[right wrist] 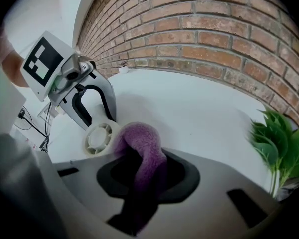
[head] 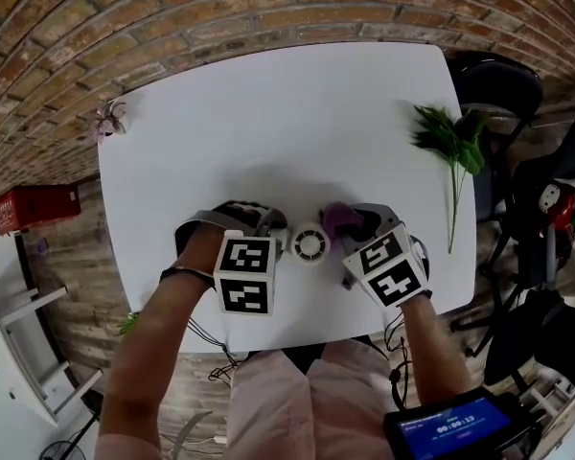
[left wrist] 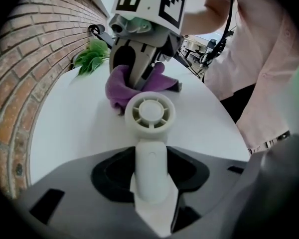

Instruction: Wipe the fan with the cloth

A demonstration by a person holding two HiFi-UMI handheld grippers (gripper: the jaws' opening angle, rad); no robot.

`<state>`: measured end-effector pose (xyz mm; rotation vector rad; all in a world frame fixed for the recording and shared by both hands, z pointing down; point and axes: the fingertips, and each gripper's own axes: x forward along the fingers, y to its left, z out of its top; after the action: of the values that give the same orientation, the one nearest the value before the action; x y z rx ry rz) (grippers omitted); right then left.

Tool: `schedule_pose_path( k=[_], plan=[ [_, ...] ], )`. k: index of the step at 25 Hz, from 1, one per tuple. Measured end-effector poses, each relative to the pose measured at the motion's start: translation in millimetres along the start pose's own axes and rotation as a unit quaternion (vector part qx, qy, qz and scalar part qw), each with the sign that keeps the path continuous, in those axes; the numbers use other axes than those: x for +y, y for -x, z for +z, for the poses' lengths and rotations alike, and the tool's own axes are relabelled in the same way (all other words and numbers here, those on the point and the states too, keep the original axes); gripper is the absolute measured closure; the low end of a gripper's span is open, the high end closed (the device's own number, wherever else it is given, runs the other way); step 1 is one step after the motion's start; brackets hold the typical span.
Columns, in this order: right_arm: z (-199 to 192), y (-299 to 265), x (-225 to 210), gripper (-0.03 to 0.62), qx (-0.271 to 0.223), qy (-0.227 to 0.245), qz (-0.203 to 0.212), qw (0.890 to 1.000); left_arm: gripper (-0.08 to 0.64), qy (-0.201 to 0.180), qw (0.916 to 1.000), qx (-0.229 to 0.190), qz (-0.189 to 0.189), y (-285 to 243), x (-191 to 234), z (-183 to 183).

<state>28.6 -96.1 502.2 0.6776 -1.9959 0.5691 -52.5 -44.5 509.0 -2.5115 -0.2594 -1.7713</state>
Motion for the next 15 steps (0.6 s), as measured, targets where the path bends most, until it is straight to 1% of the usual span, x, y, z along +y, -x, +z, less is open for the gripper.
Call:
schedule_pose_path(
  k=[3, 5, 6, 7, 8, 12, 15],
  plan=[
    [4.5, -2.4, 0.1, 0.509, -0.004, 0.009, 0.006, 1.000, 0.367, -0.031, 0.9995, 0.012, 0.000, -0.8, -1.1, 2.5],
    [7.1, -2.3, -1.0, 0.509, -0.007, 0.012, 0.012, 1.000, 0.362, -0.040, 0.9990, 0.015, 0.013, -0.1, 1.0, 3.5],
    [8.8, -1.2, -2.4, 0.509, -0.010, 0.013, 0.014, 1.000, 0.338, -0.039, 0.9989, 0.016, 0.022, 1.0, 2.8, 2.6],
    [10.9, 0.5, -4.2, 0.508, -0.013, 0.015, 0.014, 1.000, 0.274, -0.035, 0.9988, 0.018, 0.028, 2.9, 4.3, 0.5],
    [13.5, 3.0, -6.2, 0.508, -0.017, 0.019, 0.013, 1.000, 0.225, -0.030, 0.9988, 0.021, 0.032, 5.8, 5.5, -2.3],
    [25.6, 15.3, -14.3, 0.508, -0.029, 0.045, 0.013, 0.998, 0.217, -0.005, 0.9986, 0.019, 0.050, 22.4, 11.3, -10.4],
    [34.7, 20.4, -18.9, 0.508, -0.034, 0.075, 0.018, 0.996, 0.218, 0.002, 0.9990, 0.021, 0.040, 20.5, 8.3, -13.8]
  ],
)
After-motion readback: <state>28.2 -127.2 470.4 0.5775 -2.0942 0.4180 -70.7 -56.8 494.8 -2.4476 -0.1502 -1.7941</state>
